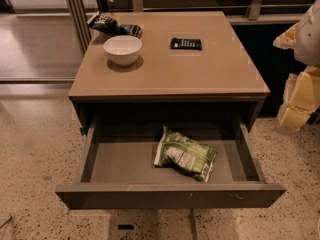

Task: Pick green jalapeno chip bag from top drawer and place on counter

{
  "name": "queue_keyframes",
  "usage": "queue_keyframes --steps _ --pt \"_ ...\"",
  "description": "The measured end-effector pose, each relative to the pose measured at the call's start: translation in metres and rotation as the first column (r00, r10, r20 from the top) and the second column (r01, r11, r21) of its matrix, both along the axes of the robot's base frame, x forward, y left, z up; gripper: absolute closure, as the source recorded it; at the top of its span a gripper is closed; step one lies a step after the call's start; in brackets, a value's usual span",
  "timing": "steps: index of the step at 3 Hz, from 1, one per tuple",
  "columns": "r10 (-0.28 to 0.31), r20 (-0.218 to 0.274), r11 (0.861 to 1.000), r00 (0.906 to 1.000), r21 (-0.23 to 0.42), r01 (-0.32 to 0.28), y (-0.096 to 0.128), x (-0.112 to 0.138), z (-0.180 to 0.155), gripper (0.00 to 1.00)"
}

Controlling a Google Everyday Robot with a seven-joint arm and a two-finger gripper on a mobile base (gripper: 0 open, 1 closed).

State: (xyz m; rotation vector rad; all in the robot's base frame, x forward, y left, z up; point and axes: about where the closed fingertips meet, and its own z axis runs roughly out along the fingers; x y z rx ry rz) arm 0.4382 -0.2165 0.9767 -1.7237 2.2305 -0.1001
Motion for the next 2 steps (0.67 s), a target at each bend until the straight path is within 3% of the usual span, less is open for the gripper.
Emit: queue_keyframes --steps 1,2 --pt "0.000 0.000 1.000 1.0000 0.000 0.000 0.0000 0.0000 0.0000 0.00" --pt "0.000 0.000 1.000 1.0000 0.000 0.000 0.0000 0.0000 0.0000 0.19"
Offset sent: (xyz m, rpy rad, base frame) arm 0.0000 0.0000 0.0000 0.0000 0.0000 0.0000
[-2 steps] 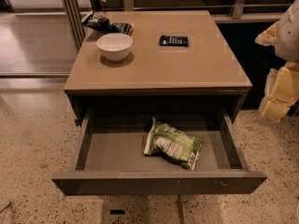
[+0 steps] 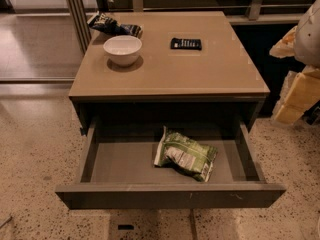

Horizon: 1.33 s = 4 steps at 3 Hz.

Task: Pick green jalapeno chip bag from top drawer and place on counter

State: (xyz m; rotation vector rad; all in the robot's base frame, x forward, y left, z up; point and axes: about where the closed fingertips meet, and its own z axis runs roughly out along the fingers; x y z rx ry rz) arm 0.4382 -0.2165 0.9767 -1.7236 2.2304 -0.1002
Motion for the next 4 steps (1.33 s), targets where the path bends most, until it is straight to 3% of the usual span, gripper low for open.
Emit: queue_keyframes --steps 1,2,3,4 --pt "-0.004 0.013 1.000 0.9999 0.004 0.004 0.000 0.001 -0.001 0.42" --pt "-0.026 -0.020 0.996 0.9995 0.087 0.028 0.008 0.005 -0.048 0.65" --pt "-0.053 -0.032 0.979 0.9981 0.195 0.059 0.023 0.019 -0.107 0.88" --pt "-0.070 -0.027 0.952 0.9972 0.296 0.075 0.044 0.038 -0.162 1.00"
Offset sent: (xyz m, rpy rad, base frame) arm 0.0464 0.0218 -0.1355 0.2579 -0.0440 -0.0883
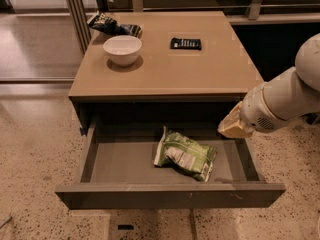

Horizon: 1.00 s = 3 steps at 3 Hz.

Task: Pick green jalapeno chip bag from top drawer and place on counter

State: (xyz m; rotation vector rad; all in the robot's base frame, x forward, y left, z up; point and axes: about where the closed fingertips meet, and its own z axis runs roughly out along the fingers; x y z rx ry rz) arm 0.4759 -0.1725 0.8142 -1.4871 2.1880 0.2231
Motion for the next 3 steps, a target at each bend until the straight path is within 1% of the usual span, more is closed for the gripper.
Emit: queue_keyframes --steps 1,2,3 --pt "0.000 0.000 1.000 1.0000 0.000 0.000 0.000 0.000 0.000 1.00" --pt "-0.004 0.022 1.000 0.9998 -0.015 0.004 -0.004 0.003 -0.016 1.00" --pt "-0.017 0.039 1.000 0.9991 0.020 0.016 -0.002 0.013 -0.044 1.00"
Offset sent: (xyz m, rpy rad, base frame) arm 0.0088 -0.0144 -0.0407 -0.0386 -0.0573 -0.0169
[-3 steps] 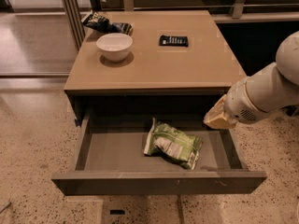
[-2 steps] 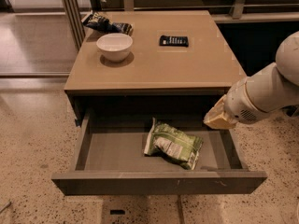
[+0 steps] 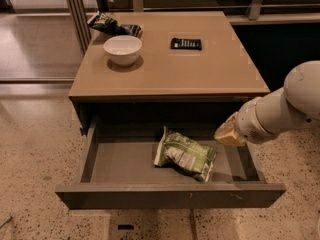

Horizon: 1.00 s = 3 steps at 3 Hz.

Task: Pick green jalapeno chip bag from top drawer and place on counter

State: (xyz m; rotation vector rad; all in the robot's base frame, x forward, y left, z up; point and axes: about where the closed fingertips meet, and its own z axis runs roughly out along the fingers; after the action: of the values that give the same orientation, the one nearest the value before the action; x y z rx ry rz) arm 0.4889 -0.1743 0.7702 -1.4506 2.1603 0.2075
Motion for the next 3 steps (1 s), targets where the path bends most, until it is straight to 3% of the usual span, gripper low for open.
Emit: queue_keyframes --steps 1,3 --pt "0.004 -0.019 0.998 0.9998 0.056 -0.003 0.014 0.010 -0.032 0.86" --pt "0.053 -0.099 0.990 0.9937 0.132 -0.040 0.047 0.009 -0.083 0.43"
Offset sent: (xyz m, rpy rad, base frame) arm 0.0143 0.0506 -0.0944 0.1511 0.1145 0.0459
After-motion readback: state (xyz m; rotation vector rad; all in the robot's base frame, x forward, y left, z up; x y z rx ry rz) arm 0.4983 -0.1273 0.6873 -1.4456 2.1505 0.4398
